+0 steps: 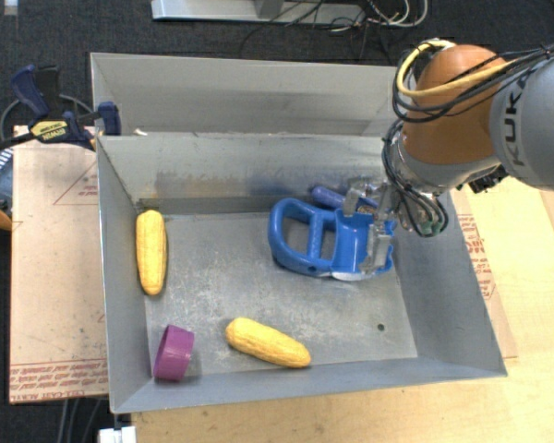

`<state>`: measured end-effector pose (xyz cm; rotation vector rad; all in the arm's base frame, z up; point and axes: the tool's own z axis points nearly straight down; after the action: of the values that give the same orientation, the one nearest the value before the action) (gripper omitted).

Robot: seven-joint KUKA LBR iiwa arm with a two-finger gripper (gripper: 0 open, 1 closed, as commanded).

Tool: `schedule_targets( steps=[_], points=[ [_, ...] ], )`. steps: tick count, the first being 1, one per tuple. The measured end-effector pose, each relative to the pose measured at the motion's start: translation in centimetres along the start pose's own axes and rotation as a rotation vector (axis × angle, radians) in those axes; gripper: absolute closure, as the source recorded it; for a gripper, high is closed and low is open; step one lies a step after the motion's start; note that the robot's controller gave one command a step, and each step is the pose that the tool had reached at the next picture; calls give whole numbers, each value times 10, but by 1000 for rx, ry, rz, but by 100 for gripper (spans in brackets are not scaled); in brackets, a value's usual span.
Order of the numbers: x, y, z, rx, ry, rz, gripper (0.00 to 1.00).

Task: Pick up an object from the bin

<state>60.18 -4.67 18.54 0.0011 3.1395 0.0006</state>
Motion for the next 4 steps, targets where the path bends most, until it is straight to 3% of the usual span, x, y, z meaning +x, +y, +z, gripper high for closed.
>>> schedule_targets(
  steps=[1,2,3,4],
  points=[
    [4,8,57,-1,-1,-88,0],
    [17,30,78,-1,3,51,0],
    [12,58,115,-2,-3,-133,100],
    [12,58,115,-2,-3,-133,100]
  ],
)
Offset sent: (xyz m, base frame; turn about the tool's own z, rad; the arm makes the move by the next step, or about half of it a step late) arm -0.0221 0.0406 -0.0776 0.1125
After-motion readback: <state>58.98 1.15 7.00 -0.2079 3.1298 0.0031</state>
